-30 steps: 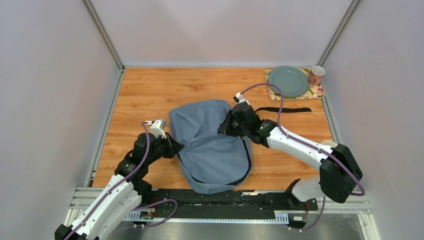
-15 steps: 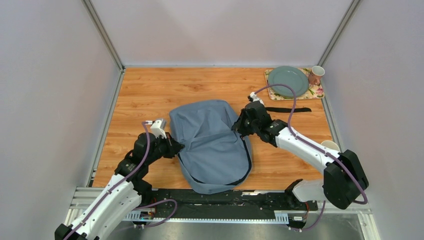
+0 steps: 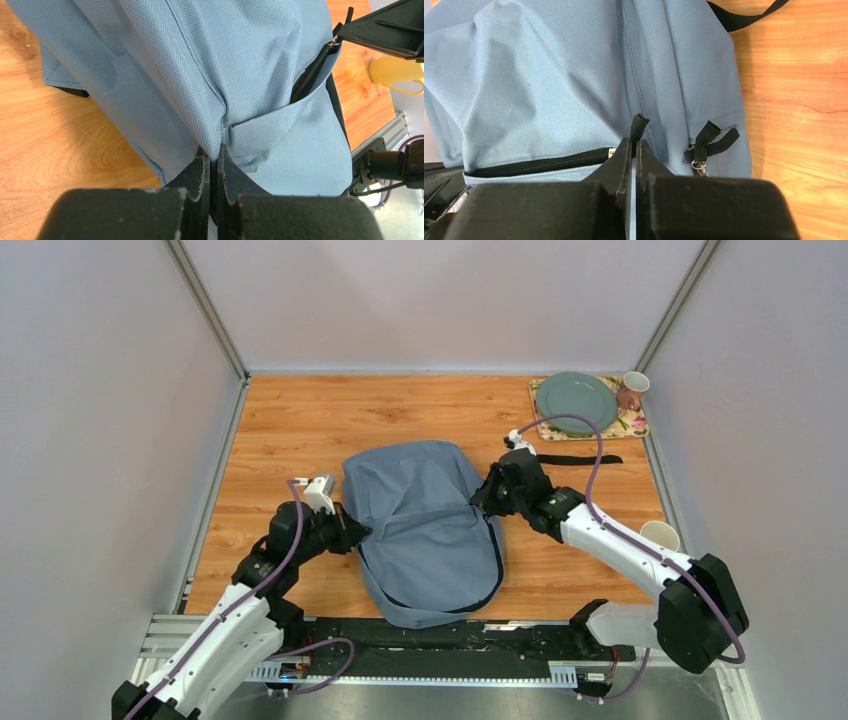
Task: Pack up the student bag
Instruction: Zip the student bag at the center of the board.
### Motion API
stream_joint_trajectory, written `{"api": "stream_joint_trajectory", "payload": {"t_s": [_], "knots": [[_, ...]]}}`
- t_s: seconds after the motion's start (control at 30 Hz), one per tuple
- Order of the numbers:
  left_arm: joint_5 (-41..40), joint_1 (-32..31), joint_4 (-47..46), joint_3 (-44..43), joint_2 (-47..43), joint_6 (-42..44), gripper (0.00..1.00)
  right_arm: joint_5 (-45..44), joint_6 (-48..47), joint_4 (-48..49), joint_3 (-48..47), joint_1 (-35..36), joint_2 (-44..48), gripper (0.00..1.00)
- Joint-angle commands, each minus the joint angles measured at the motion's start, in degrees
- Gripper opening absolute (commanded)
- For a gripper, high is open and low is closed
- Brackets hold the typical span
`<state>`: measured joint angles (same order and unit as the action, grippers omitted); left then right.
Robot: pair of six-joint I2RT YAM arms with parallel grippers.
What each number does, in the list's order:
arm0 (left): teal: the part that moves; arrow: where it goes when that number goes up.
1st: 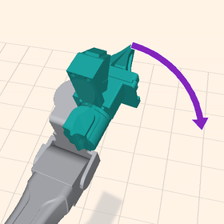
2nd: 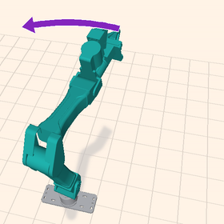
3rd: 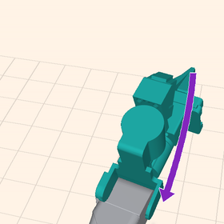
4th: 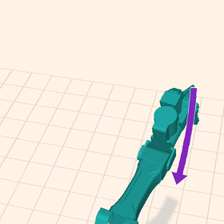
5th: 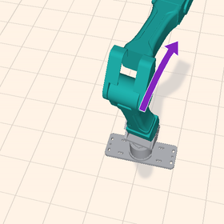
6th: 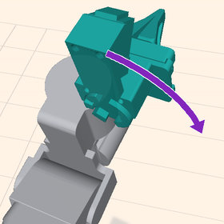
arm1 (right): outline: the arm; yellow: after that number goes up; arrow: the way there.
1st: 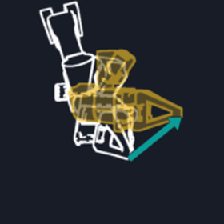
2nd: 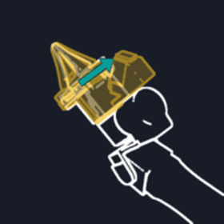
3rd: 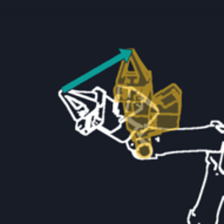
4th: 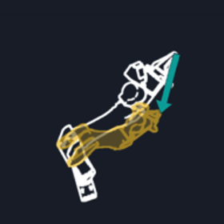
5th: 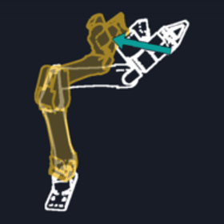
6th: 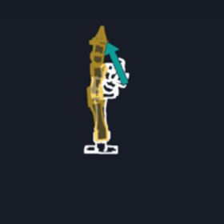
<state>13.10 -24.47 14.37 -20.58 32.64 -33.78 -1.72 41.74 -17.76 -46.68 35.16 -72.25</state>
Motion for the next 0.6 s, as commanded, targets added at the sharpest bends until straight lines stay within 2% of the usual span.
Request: {"api": "stream_joint_trajectory", "payload": {"t_s": [0.0, 0.23, 0.3, 0.33, 0.37, 0.43, 0.47, 0.5, 0.57], "knots": [[-1.1, 3.1, -2.7, -4.7, 3.3, 5.5, 0.0, -10.3, -2.6, -5.6, 1.8, -3.1, 3.7, 0.0], [8.0, 12.1, -7.1, -12.4, 13.7, 7.6, 0.0, -8.2, -2.8, -6.1, 1.9, -3.3, 8.3, 0.01], [12.3, 14.4, -5.9, -14.5, 15.7, 7.7, 0.02, -6.3, -4.2, -7.7, 1.1, -3.5, 8.4, 0.2], [13.2, 14.7, -4.6, -15.2, 17.3, 7.8, 0.11, -6.1, -4.5, -8.8, 0.6, -3.6, 8.5, 0.29], [13.7, 14.7, -3.4, -15.8, 17.7, 7.9, 0.3, -6.4, -4.6, -10.1, -0.8, -3.7, 9.0, 0.43], [15.0, 14.7, -0.8, -15.0, 16.5, 8.6, 0.51, -7.1, -4.9, -13.4, -1.6, -3.9, 10.5, 0.5], [14.7, 14.7, 0.1, -13.2, 15.3, 8.8, 0.68, -7.6, -4.9, -14.3, -1.7, -3.9, 11.5, 0.56], [13.5, 14.7, 1.3, -12.1, 13.7, 9.3, 0.75, -7.5, -4.9, -15.6, -1.4, -3.8, 14.0, 0.59], [10.8, 14.7, 3.7, -10.0, 8.2, 10.2, 0.75, -6.6, -4.2, -16.8, -0.5, -4.0, 16.7, 0.66]]}}
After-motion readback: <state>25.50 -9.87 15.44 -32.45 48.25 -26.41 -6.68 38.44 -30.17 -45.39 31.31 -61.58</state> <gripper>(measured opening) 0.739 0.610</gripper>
